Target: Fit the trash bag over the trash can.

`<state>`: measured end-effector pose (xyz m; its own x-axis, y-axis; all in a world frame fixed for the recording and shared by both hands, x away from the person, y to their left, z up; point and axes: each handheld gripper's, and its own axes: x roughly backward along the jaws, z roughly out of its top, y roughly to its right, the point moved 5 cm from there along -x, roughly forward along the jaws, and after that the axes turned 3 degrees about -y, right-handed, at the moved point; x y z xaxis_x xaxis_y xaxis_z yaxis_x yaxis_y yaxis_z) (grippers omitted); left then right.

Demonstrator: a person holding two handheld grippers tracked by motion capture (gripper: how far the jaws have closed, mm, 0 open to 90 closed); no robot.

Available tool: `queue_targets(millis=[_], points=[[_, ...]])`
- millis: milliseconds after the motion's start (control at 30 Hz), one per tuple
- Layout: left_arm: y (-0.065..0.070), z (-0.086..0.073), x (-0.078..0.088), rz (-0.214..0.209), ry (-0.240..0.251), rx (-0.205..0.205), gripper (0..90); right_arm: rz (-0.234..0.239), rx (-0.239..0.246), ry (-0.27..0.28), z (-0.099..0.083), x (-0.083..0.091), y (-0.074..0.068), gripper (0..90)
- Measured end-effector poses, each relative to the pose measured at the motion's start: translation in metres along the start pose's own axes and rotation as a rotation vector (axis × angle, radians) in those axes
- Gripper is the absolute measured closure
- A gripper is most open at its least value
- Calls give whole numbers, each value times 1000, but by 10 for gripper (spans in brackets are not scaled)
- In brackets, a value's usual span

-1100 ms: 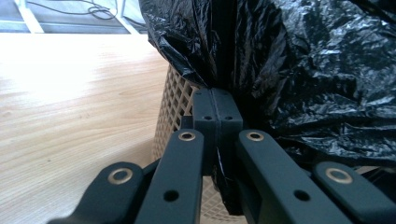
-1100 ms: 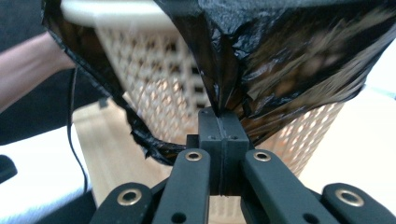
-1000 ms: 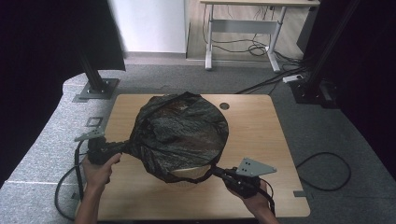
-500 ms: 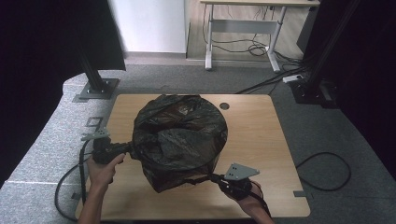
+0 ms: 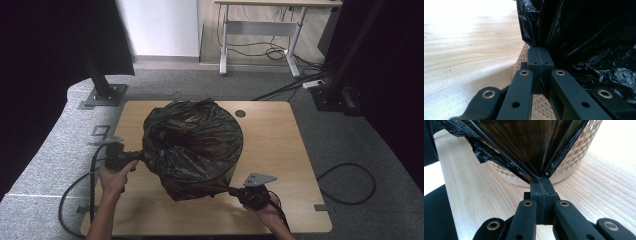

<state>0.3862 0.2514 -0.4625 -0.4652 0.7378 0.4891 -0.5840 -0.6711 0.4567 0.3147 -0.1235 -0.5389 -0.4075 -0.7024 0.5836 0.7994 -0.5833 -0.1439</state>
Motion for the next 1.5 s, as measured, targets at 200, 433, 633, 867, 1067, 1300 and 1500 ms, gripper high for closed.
queue_targets(millis=[200,433,633,867,1067,1300,1500], points=[[1,0,4,42,-6,-34,893,1,6,10,-2,5,1,889],[-1,13,45,69,111,-55,632,6,7,46,2,13,-1,887],[8,29,68,75,169,-120,532,4,-9,62,5,15,0,887],[25,60,71,82,190,-197,421,6,-14,65,6,15,-1,887],[36,78,59,78,156,-239,350,16,-20,83,9,15,-2,886],[37,94,41,99,106,-237,352,19,-8,77,12,15,-5,885],[38,103,33,68,88,-245,493,19,4,78,14,17,-7,885]])
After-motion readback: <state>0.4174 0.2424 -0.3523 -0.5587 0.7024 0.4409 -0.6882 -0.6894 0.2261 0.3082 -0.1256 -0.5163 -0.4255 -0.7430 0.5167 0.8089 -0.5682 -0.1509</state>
